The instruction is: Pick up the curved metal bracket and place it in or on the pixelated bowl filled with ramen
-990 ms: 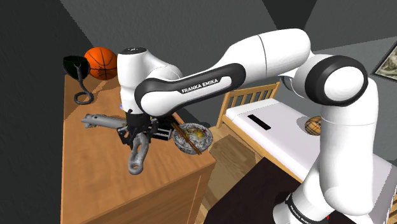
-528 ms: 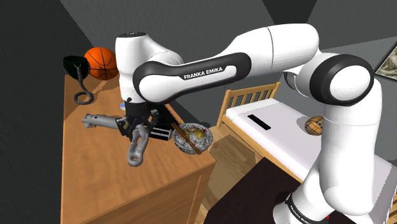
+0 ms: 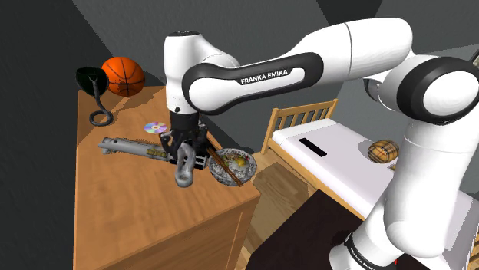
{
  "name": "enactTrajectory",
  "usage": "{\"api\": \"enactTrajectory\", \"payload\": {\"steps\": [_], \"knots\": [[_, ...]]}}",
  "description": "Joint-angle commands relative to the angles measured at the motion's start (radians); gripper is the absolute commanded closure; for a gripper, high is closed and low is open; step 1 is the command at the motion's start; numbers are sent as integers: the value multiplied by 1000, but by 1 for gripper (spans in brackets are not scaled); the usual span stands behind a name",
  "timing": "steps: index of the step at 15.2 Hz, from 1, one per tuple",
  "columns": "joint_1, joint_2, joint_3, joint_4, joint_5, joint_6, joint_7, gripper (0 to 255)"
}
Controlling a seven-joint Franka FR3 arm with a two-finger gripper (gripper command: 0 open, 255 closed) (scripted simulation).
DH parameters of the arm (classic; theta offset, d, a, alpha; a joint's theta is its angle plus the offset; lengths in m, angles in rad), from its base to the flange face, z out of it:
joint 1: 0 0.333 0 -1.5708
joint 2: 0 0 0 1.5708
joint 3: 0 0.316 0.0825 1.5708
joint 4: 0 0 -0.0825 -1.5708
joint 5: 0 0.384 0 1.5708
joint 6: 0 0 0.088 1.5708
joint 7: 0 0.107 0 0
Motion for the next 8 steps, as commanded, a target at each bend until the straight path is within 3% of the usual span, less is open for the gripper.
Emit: {"api": "enactTrajectory", "payload": {"steps": [1,8], "knots": [[-41,-52,-8,-69,25,26,-50,255],[-155,-219,-58,-268,107,84,-233,255]]}}
